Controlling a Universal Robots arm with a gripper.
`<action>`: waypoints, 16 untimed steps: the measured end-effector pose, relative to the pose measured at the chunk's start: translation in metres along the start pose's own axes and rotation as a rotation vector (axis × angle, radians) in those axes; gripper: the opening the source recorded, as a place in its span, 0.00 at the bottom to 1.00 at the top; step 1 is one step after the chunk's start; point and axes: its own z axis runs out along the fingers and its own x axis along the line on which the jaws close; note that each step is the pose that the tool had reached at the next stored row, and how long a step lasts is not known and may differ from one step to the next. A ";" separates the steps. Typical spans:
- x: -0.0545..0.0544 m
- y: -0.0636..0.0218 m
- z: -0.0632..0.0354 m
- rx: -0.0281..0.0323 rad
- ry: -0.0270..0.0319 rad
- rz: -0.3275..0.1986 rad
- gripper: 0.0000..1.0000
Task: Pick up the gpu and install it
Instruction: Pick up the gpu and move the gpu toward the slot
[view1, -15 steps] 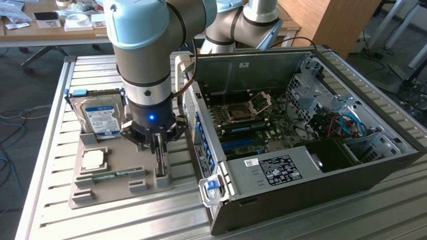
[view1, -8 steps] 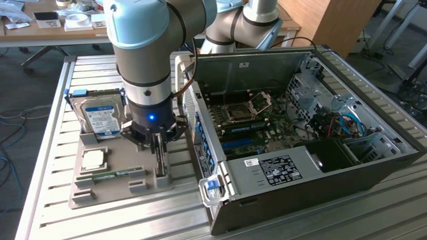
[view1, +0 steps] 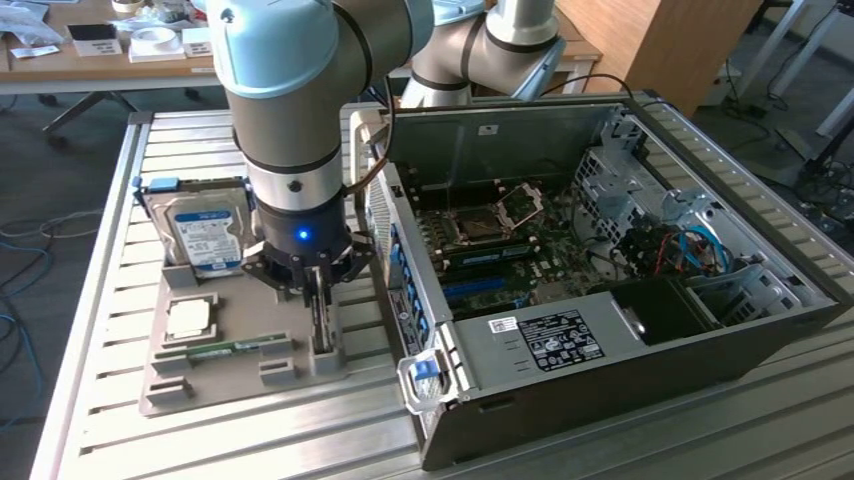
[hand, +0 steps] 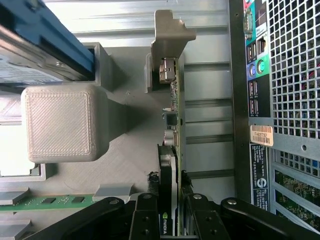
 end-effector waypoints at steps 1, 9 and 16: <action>0.000 0.0000 0.0000 0.0000 0.0000 0.000 0.27; 0.000 0.0000 0.0000 -0.0009 0.0018 -0.042 0.27; 0.000 0.0000 0.0000 -0.0009 0.0020 -0.043 0.27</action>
